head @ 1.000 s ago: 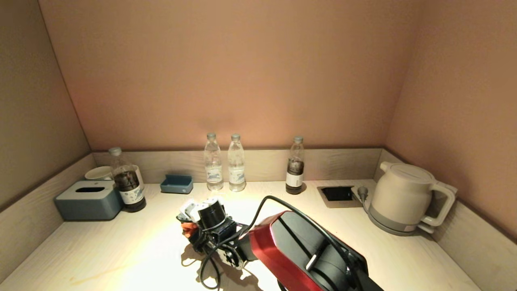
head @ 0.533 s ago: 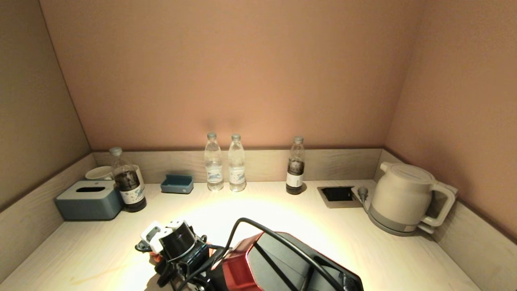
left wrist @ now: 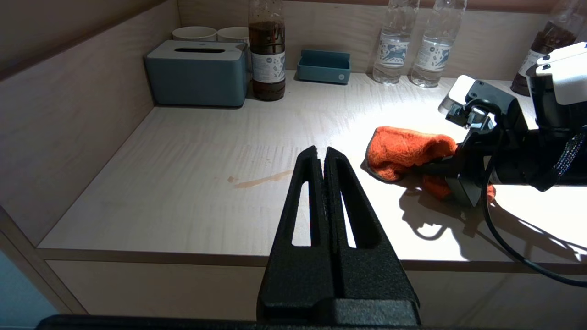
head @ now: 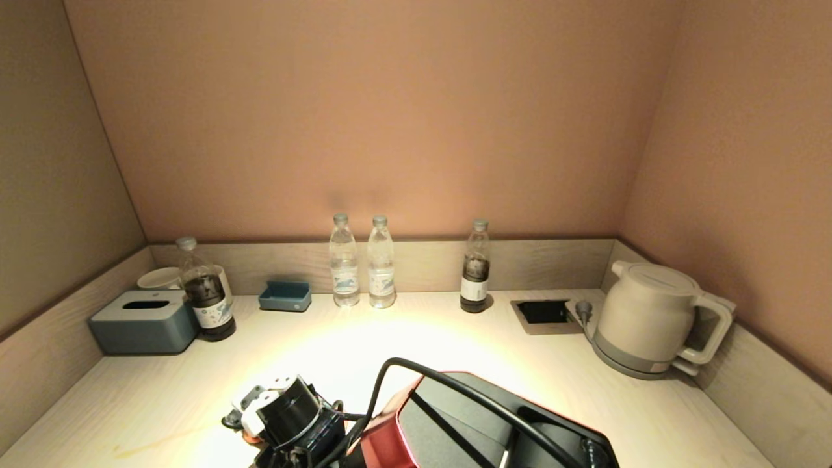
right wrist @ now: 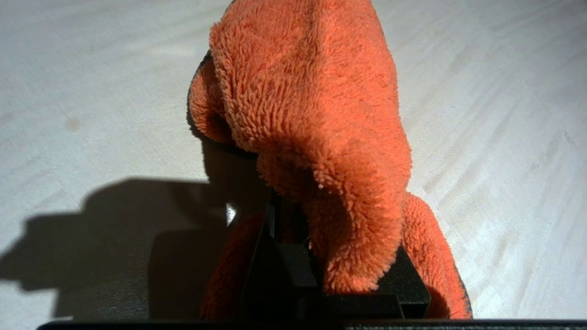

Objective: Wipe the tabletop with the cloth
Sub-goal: Sweep the stains on the table

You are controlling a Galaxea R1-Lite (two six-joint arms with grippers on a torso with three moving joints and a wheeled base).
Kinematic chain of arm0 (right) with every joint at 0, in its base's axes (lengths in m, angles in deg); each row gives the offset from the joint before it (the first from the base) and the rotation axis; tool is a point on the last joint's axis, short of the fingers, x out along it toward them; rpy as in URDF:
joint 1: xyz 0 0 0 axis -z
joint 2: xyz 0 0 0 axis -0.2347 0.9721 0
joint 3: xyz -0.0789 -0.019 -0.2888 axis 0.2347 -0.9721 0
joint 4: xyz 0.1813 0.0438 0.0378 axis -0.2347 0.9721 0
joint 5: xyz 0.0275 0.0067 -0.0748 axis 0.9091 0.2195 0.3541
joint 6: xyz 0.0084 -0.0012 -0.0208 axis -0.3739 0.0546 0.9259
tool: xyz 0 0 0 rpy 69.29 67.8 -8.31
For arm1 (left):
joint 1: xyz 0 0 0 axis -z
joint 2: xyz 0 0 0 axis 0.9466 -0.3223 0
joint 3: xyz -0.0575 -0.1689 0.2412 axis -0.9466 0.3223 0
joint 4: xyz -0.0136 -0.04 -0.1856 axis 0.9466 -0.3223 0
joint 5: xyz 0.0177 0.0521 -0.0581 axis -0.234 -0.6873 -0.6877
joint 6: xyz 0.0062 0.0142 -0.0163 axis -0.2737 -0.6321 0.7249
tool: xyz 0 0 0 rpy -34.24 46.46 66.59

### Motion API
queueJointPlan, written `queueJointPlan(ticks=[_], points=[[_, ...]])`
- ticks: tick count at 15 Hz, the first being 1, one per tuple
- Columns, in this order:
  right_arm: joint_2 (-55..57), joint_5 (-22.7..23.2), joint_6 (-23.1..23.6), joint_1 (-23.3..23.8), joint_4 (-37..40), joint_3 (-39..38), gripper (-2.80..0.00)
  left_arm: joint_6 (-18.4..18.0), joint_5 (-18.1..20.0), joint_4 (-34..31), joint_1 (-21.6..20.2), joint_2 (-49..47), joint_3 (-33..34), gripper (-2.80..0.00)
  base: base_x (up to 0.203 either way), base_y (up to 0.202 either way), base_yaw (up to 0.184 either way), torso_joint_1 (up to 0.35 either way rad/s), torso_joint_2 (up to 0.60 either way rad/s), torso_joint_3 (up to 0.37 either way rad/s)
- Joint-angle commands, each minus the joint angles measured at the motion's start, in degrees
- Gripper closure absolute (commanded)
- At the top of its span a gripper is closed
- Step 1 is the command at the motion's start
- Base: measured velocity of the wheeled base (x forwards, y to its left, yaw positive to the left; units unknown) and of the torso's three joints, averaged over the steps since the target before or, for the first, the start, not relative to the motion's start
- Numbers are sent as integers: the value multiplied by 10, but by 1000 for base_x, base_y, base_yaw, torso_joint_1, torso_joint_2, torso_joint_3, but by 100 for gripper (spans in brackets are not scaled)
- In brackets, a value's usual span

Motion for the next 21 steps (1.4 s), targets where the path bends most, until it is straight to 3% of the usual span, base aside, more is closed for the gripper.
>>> queueJointPlan(ticks=[1,5,7,10,15,21], points=[[-10,0,1,13,-28,-19,0,0,0,0,0,0,0,0,0,0,0,0,0,0],[-16,5,2,157,-77,-87,0,0,0,0,0,0,0,0,0,0,0,0,0,0],[-13,47,5,200,-72,-82,0,0,0,0,0,0,0,0,0,0,0,0,0,0],[-15,87,13,222,-54,-81,0,0,0,0,0,0,0,0,0,0,0,0,0,0],[-34,89,16,242,-53,-94,0,0,0,0,0,0,0,0,0,0,0,0,0,0],[-95,108,23,270,-53,-166,0,0,0,0,0,0,0,0,0,0,0,0,0,0]])
